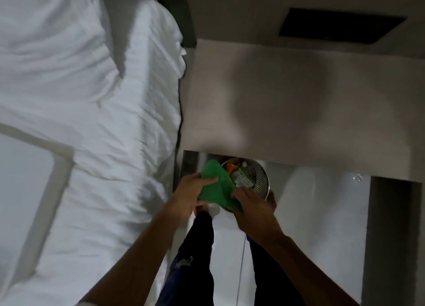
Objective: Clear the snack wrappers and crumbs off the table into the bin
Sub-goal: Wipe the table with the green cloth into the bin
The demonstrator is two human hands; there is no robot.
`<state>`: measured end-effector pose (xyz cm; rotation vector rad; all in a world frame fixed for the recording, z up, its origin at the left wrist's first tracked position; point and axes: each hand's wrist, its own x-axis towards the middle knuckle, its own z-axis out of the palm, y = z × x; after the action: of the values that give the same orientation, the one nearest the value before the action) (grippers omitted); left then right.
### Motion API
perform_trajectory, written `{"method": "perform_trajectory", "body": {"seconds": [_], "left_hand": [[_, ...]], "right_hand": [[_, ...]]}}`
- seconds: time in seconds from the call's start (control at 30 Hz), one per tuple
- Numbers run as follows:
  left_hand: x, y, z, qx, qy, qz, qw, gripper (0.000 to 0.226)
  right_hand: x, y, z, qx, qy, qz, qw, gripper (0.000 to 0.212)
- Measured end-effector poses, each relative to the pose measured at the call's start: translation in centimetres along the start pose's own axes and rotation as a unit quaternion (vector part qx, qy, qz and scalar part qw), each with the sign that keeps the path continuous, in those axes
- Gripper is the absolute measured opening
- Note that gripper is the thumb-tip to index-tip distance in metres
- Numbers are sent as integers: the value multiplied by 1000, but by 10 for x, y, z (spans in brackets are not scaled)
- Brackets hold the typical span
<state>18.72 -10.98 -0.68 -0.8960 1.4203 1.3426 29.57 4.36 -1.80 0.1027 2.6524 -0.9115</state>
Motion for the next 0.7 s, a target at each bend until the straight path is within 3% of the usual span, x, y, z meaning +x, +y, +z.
{"method": "perform_trajectory", "body": {"seconds": [0.07,0.13,0.2,0.27,0.33,0.37,0.4,0.43,0.47,0.53,0.63,0.7], "left_hand": [[-19,9,-5,20,-12,42,999,32],[-54,28,-24,0,-49,95,994,29],[-82,46,-40,-27,-82,140,986,29],[-107,60,-62,-77,-97,168,978,36],[-133,73,-89,-119,-106,191,969,37],[-144,77,-102,-132,-98,198,966,36],[-156,79,-121,-141,-76,208,965,35],[-168,80,-141,-145,-44,215,965,36],[-178,80,-163,-145,-2,222,964,37],[-193,73,-204,-138,91,226,960,36],[-208,50,-261,-178,222,217,934,22],[-208,31,-290,-183,287,214,916,16]], "right_hand": [[-6,-6,-7,123,-14,78,989,33],[-6,-26,-25,310,30,221,924,27],[6,-43,-43,476,70,323,815,23],[23,-63,-53,621,22,387,682,51],[41,-91,-58,771,-88,334,535,72],[51,-105,-59,819,-132,287,479,73],[63,-122,-59,844,-160,246,450,72],[76,-140,-62,850,-171,219,448,67],[91,-160,-64,842,-172,202,470,62],[119,-203,-69,794,-180,160,558,55],[153,-279,-60,618,-208,102,752,36],[168,-324,-44,442,-178,56,878,23]]}}
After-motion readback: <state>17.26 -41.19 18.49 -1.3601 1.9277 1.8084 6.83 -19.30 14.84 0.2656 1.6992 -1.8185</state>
